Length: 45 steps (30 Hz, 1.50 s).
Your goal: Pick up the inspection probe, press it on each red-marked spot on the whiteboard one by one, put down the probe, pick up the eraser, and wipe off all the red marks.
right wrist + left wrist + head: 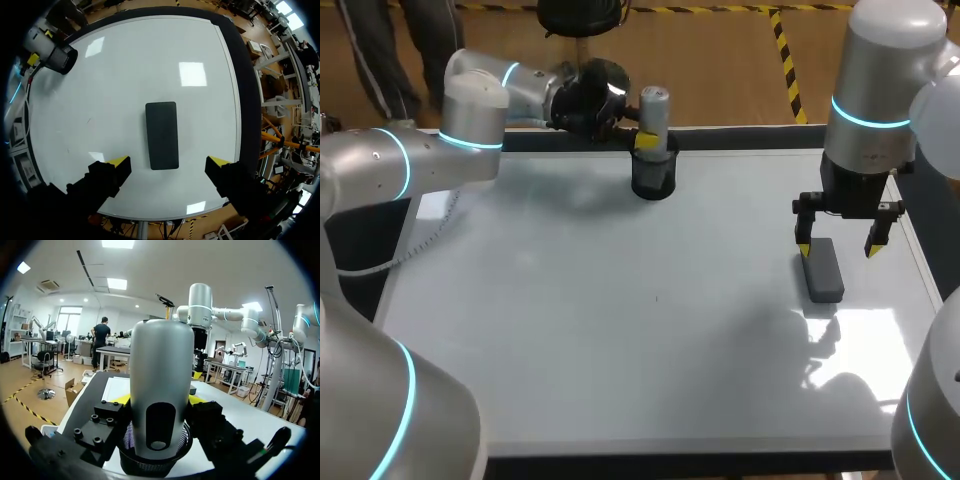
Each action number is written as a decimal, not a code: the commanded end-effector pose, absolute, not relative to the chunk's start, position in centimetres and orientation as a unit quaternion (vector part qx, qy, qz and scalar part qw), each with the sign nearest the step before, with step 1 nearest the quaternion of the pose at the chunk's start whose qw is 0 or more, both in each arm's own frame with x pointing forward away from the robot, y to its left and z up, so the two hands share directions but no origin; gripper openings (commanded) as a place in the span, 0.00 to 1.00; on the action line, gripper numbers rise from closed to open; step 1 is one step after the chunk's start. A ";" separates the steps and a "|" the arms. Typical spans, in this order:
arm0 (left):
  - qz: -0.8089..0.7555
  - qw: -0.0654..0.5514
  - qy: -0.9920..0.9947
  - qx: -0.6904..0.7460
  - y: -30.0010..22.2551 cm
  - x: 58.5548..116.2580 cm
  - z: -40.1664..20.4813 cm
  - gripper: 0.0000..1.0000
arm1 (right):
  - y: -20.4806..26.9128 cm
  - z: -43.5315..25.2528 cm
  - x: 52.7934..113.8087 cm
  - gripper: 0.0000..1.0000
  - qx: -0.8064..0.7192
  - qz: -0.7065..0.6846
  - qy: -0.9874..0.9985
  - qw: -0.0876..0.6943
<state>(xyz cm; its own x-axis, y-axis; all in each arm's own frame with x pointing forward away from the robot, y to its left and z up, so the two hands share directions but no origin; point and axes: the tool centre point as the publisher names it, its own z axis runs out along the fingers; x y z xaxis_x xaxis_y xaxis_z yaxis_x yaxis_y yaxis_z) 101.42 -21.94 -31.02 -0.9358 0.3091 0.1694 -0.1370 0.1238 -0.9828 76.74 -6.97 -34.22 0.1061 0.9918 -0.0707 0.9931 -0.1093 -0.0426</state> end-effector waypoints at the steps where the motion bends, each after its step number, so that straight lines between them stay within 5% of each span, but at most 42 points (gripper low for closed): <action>1: 0.658 0.169 -0.731 -0.060 -21.9 101.2 -30.6 0.28 | -7.1 -34.1 76.6 1.00 0.743 -0.039 0.668 0.008; 5: 0.658 0.169 -0.732 -0.061 -21.9 101.2 -30.6 0.50 | -7.1 -34.1 76.6 1.00 0.743 -0.039 0.668 0.008; 7: 0.657 0.169 -0.732 -0.061 -21.9 101.1 -30.6 0.82 | -7.1 -34.1 76.6 1.00 0.743 -0.039 0.668 0.008; 10: 0.656 0.169 -0.733 -0.061 -21.9 101.1 -30.5 1.00 | -7.1 -34.1 76.6 1.00 0.743 -0.039 0.668 0.008; 45: 0.655 0.142 -0.740 -0.062 -19.6 101.3 -27.5 1.00 | -7.1 -34.1 76.6 1.00 0.743 -0.039 0.668 0.008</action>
<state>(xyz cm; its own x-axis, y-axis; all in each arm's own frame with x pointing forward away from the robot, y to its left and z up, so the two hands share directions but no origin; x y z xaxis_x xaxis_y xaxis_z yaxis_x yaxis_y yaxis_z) 102.07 -20.08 -27.98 -0.9452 0.2980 0.1335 -0.0981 0.1307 -0.9866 76.74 -6.97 -34.22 0.1061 0.9918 -0.0707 0.9931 -0.1093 -0.0426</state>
